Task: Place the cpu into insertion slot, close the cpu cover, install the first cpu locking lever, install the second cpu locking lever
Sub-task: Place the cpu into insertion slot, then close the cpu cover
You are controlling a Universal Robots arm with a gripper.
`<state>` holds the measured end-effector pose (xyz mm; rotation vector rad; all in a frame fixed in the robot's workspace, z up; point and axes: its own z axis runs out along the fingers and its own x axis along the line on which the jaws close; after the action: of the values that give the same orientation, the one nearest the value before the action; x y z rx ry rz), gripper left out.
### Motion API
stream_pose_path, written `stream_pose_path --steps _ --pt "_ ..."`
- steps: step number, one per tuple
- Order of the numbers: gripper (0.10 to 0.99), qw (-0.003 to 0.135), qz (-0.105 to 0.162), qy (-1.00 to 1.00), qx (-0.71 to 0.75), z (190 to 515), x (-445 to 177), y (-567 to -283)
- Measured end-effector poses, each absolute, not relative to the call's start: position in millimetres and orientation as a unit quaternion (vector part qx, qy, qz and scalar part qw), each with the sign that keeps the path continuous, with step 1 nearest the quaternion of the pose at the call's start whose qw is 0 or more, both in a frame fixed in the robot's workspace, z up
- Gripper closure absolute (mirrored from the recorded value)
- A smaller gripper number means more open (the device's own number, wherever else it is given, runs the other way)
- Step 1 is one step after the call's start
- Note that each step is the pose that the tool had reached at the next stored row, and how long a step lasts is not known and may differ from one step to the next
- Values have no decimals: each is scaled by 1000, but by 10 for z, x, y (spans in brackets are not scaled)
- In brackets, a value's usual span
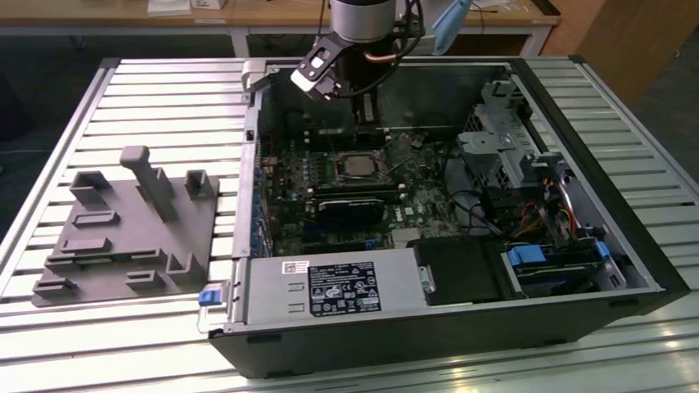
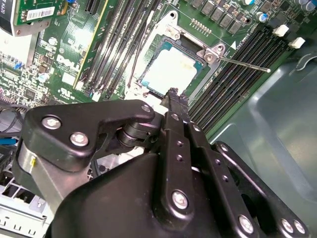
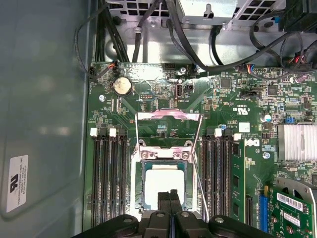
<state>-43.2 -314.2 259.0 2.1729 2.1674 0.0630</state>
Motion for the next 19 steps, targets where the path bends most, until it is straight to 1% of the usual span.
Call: stream_pose_path --steps 19 --pt "980 36 20 706 707 2649 -432 -3142"
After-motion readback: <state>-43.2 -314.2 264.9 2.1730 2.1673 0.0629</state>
